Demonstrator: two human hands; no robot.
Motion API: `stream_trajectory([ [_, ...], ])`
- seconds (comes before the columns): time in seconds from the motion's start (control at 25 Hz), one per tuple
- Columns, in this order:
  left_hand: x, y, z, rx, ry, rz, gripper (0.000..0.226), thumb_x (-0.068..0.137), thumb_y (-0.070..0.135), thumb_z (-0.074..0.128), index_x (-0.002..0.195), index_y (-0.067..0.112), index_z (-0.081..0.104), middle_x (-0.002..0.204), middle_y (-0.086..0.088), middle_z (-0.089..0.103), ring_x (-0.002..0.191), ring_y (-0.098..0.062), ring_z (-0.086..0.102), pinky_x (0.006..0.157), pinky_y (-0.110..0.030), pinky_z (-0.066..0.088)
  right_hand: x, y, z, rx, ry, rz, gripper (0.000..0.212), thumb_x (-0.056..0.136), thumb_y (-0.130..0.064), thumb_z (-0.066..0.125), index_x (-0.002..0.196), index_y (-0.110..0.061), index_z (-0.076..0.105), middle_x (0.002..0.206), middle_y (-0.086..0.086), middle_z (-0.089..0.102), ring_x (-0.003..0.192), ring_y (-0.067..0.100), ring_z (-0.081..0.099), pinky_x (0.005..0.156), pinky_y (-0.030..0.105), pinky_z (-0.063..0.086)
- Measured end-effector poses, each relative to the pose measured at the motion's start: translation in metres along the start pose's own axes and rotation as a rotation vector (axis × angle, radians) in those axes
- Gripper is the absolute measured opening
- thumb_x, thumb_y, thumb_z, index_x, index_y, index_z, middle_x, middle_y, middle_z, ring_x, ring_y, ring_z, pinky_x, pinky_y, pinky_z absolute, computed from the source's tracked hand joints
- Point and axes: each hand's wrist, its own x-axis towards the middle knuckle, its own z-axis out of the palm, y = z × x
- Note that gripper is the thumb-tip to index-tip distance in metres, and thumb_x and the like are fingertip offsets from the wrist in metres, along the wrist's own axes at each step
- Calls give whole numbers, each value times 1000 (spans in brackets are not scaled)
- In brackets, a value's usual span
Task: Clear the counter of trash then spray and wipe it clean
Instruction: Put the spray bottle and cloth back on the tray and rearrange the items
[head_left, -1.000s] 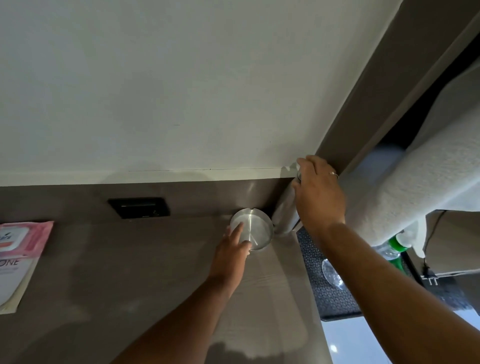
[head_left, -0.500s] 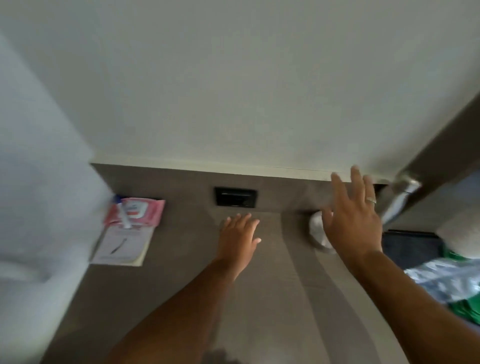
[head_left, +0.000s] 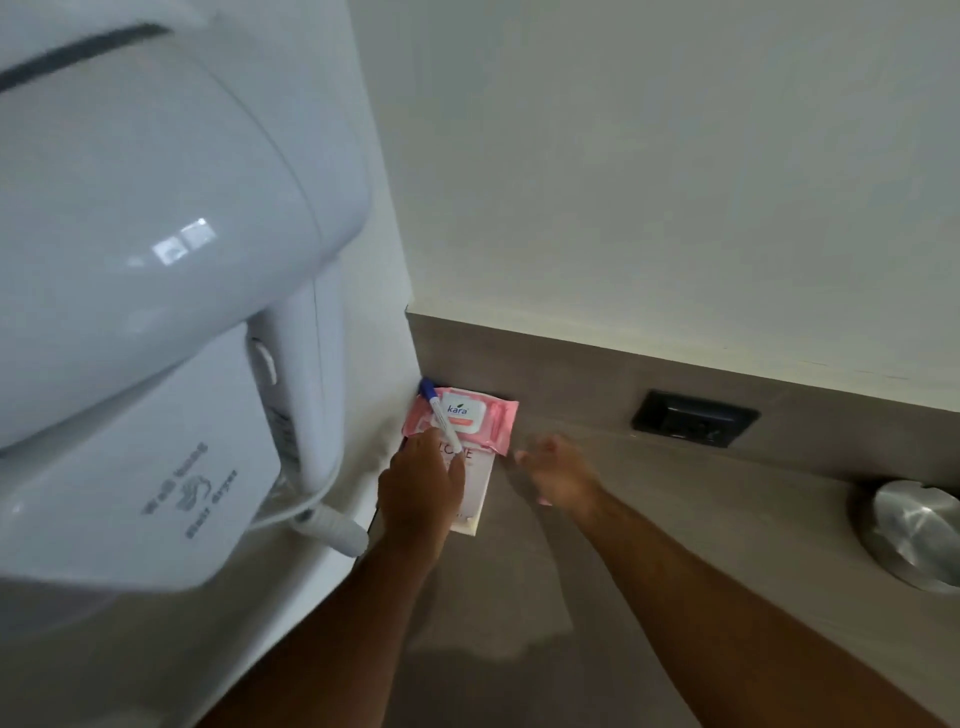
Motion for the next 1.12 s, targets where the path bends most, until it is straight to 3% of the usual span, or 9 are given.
stream_trajectory([
  [0.16,19,12,15,-133,-25,-205,49,82,60,57,108,19,57,99,-2,71,87,-24,68,62,-27,44,44,-10,24,258,-59,245,15,88,-15,59,74,-9,59,68,12,56,49,17,52,45,24,47],
  [0.24,22,19,17,-161,-32,-214,37,83,53,57,97,19,60,91,-2,71,78,-22,67,62,-28,50,51,-12,27,296,-54,268,12,84,-6,55,74,-7,61,64,12,57,42,14,51,38,17,41],
  [0.36,19,24,13,-279,-14,-291,29,84,42,62,94,15,66,91,-4,72,76,-23,67,64,-32,56,42,-7,12,384,-19,275,17,81,1,51,70,-5,62,56,11,56,36,11,48,34,15,35],
  [0.48,11,24,9,-282,-18,-338,28,86,38,62,90,11,69,92,-8,74,65,-21,61,51,-24,48,19,22,-30,412,97,300,18,82,-1,55,67,-7,63,54,9,57,36,11,48,35,17,37],
  [0.64,-2,32,7,-248,-26,-285,15,86,30,59,80,16,61,96,-10,73,63,-21,59,48,-23,47,-6,82,-113,277,306,293,28,82,-11,64,55,-10,62,44,6,55,40,19,53,44,24,43],
  [0.76,-7,34,10,-206,-17,-267,13,87,26,57,80,16,61,92,-10,73,60,-17,53,45,-20,38,-19,117,-148,-153,450,226,30,90,-39,60,84,-10,67,84,15,66,78,33,65,64,35,50],
  [0.88,-11,34,13,-167,-12,-272,14,86,23,58,85,12,67,91,-10,73,58,-15,49,45,-19,31,-30,136,-135,-789,474,-86,46,90,-50,52,129,-25,47,132,11,52,109,34,58,76,41,53],
  [1.0,-14,28,15,-149,-12,-260,16,86,23,60,88,10,69,92,-10,73,56,-13,48,44,-18,28,-26,135,-106,-948,282,-186,60,93,-55,39,147,-34,24,156,9,28,135,34,41,100,49,46],
  [1.12,-16,20,15,-155,-42,-230,20,90,26,58,96,11,69,100,-9,72,63,-16,53,45,-18,33,-11,124,-96,-918,294,-71,58,96,-49,38,149,-33,20,154,12,28,133,35,42,99,49,46],
])
